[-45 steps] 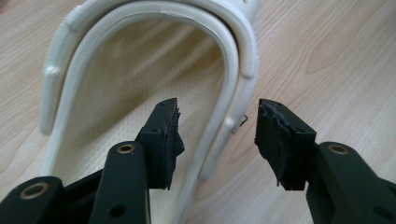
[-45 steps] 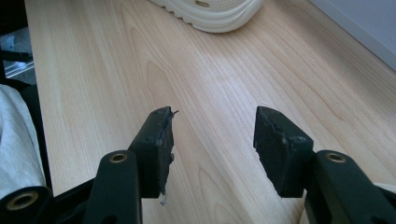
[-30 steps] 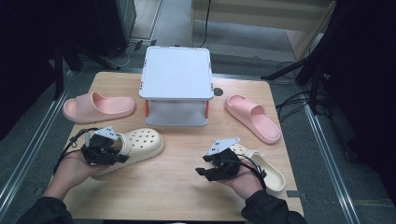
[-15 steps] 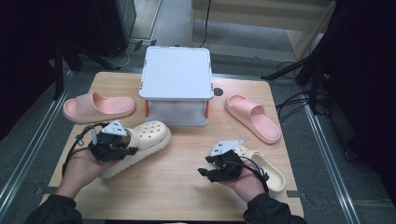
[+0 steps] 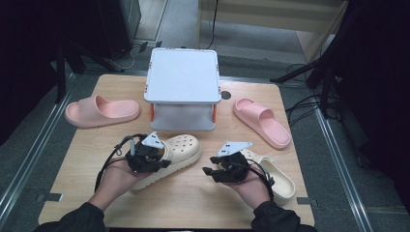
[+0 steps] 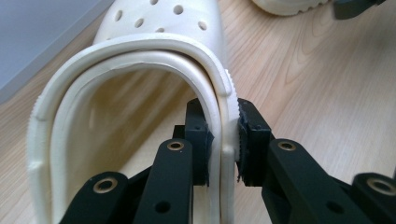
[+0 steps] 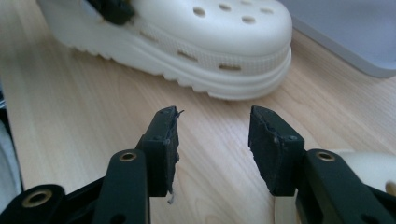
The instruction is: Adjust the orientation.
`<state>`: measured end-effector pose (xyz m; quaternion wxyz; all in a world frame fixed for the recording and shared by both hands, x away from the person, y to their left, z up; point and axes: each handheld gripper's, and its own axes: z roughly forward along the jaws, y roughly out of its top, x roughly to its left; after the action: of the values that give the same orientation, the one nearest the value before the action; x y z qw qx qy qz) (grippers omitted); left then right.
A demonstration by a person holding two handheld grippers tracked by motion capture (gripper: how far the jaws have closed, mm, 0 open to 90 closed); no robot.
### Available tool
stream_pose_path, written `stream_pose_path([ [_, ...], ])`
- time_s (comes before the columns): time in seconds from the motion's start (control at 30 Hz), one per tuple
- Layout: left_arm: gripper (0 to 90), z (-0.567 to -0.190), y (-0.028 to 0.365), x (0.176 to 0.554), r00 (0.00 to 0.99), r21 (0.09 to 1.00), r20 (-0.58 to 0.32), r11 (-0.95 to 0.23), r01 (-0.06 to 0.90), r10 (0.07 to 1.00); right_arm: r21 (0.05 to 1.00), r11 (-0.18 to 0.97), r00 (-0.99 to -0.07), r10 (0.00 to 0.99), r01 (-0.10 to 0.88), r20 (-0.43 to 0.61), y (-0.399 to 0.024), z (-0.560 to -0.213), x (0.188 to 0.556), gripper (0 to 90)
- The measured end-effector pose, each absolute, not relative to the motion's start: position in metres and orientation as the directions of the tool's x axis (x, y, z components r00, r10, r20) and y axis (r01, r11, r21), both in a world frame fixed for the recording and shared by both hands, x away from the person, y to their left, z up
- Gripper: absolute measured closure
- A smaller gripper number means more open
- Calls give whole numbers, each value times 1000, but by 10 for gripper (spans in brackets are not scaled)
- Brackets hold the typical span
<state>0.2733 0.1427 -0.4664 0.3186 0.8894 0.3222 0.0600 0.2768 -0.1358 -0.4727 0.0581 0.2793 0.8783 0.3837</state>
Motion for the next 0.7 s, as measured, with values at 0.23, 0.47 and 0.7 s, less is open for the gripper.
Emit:
stream_pose_path([
  [0.23, 758, -479, 134, 271, 792, 565, -132, -611, 554, 596, 706, 552, -842, 526, 444, 119, -121, -481, 287, 619],
  [0.47, 613, -475, 138, 269, 792, 561, -143, -611, 559, 594, 705, 558, -845, 523, 437, 109, -111, -485, 289, 716],
  [0.7, 629, -454, 165, 260, 775, 597, -182, -558, 576, 605, 696, 544, -830, 540, 469, 137, -108, -488, 293, 811],
])
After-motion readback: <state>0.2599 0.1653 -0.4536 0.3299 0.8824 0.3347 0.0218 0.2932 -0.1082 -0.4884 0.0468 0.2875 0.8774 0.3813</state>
